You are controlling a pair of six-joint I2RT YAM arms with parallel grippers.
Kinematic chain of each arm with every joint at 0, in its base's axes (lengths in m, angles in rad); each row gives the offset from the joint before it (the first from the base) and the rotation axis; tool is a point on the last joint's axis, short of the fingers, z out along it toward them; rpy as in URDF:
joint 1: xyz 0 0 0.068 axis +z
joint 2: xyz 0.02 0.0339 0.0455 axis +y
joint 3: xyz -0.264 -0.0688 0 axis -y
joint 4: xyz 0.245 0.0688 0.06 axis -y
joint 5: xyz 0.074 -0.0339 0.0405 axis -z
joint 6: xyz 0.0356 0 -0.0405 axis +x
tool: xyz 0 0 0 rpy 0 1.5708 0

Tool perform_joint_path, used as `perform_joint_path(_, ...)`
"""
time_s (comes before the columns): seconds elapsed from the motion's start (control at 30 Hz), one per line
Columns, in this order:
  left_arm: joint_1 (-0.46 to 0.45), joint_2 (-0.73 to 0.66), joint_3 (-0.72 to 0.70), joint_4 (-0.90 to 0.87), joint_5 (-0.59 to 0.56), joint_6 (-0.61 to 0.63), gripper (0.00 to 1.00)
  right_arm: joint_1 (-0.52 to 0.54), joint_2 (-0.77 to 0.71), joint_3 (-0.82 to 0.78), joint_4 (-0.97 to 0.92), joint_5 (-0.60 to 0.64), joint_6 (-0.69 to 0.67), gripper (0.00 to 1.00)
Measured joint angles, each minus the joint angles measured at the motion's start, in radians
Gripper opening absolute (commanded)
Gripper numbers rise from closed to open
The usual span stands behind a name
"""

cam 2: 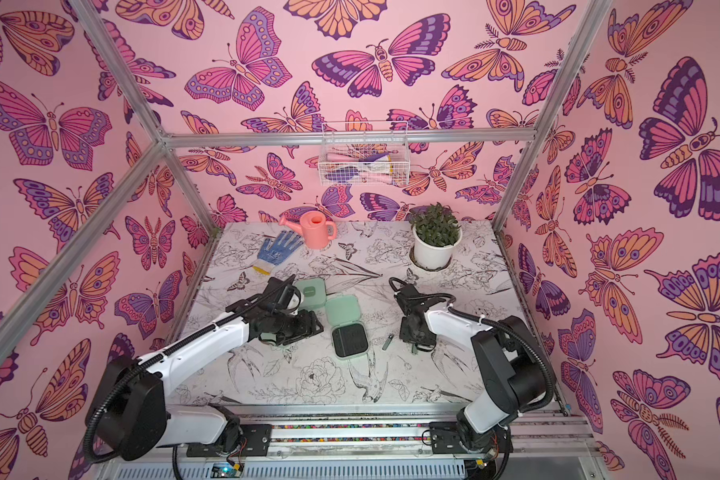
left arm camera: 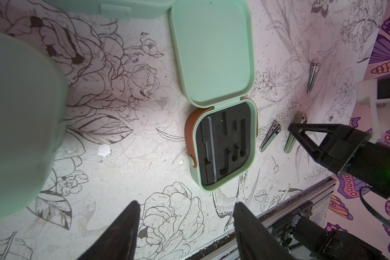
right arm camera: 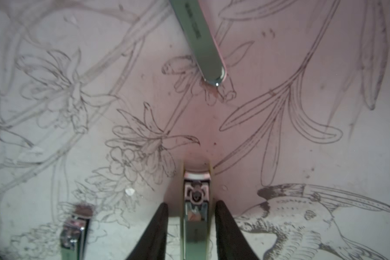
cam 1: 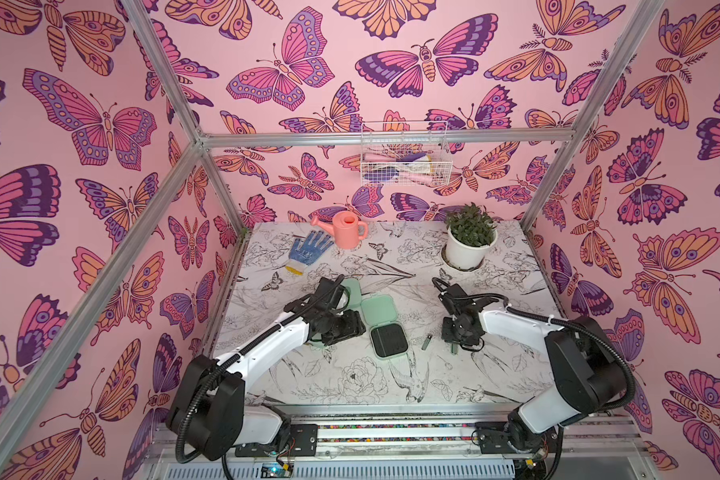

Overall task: Organize nail clipper sets
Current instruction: Pick up the nail clipper from the center of the board.

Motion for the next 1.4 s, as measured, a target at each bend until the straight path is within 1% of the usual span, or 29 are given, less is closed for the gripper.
perform_joint_path(0.1,0.0,0.0,0.0,0.0,0.0,0.0,0.68,0.0,0.001,0.0,0.004,0.001,-0.003,0.27)
perform_joint_path(0.17,0.0,0.0,0.0,0.0,0.0,0.0,0.68,0.0,0.001,0.0,0.005,0.002,-0.003,0.26)
perform_joint_path(0.4,-0.001,0.0,0.0,0.0,0.0,-0.003,0.68,0.0,-0.031,-0.018,0.002,-0.001,-0.002,0.27)
perform_joint_path(0.57,-0.001,0.0,0.0,0.0,0.0,-0.003,0.68,0.0,-0.069,-0.049,-0.002,-0.02,0.01,0.27)
perform_joint_path(0.7,-0.001,0.0,0.0,0.0,0.0,-0.003,0.68,0.0,-0.072,-0.069,0.003,-0.031,0.018,0.27)
perform_joint_path(0.8,-0.001,0.0,0.0,0.0,0.0,-0.003,0.68,0.0,-0.071,-0.069,0.01,-0.035,0.019,0.26)
perform_joint_path(0.97,-0.001,0.0,0.0,0.0,0.0,-0.003,0.68,0.0,-0.07,-0.069,0.017,-0.037,0.02,0.21)
perform_joint_path(1.13,0.0,0.0,0.0,0.0,0.0,-0.006,0.68,0.001,-0.071,-0.066,0.01,-0.035,0.016,0.2)
perform_joint_path(1.27,-0.001,0.0,0.0,0.0,0.0,-0.007,0.67,0.037,-0.075,-0.031,-0.047,-0.019,-0.011,0.2)
perform_joint_path(1.4,0.0,-0.002,0.0,0.0,-0.001,-0.007,0.67,0.128,-0.079,0.075,-0.093,-0.023,-0.072,0.2)
